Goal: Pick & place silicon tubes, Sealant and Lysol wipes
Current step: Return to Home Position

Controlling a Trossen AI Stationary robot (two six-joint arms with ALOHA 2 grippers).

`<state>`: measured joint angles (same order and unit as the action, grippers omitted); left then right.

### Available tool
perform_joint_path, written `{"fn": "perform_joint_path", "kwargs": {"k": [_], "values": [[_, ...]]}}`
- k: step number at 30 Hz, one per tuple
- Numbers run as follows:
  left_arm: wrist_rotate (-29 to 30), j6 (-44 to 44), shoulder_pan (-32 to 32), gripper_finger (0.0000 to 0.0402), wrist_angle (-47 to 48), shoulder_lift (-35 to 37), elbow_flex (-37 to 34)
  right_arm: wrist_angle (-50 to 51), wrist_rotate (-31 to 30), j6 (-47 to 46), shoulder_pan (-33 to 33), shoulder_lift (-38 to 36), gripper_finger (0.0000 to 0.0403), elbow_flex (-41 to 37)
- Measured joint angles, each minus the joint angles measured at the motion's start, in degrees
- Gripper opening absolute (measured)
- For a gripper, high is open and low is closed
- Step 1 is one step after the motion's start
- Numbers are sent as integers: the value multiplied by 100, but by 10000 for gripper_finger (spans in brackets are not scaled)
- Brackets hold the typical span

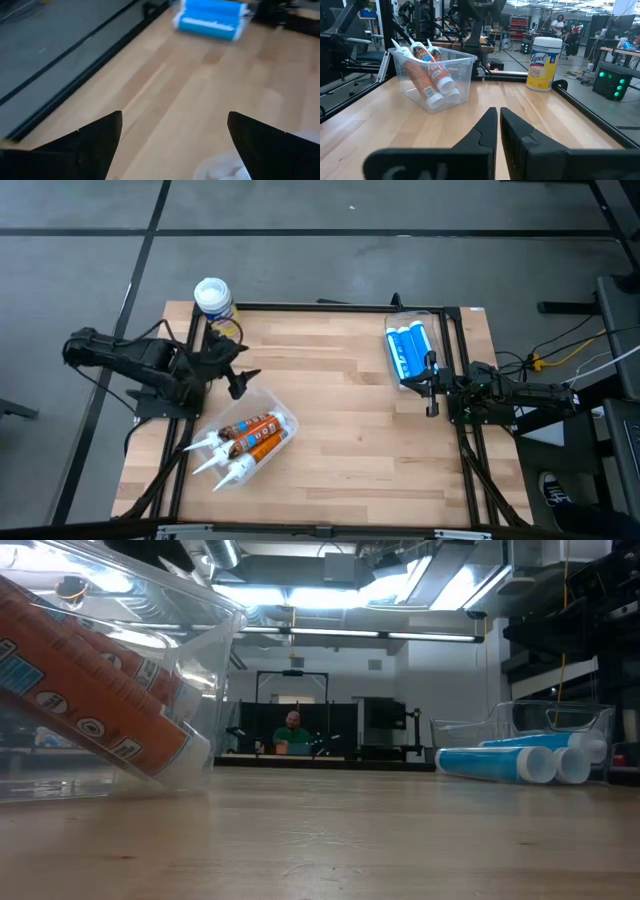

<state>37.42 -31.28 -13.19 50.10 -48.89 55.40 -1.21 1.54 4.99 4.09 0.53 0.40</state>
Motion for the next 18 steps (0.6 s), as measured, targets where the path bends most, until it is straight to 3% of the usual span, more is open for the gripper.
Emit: {"fn": "perform_joint_path", "kwargs": {"k": [5, 7, 11, 18], "values": [[-1444, 1581, 703, 358, -2002, 572, -1146, 2, 0, 0, 0, -1, 25, 0], [-1822, 1819, 1002, 357, -2926, 753, -1622, 0, 0, 0, -1, 0, 25, 0], [-2106, 2130, 1544, 358, -4412, 1023, -2428, 2, 0, 0, 1, -1, 25, 1], [-2113, 2241, 2072, 358, -6380, 1181, -3579, 1, 0, 0, -1, 0, 25, 0]]}}
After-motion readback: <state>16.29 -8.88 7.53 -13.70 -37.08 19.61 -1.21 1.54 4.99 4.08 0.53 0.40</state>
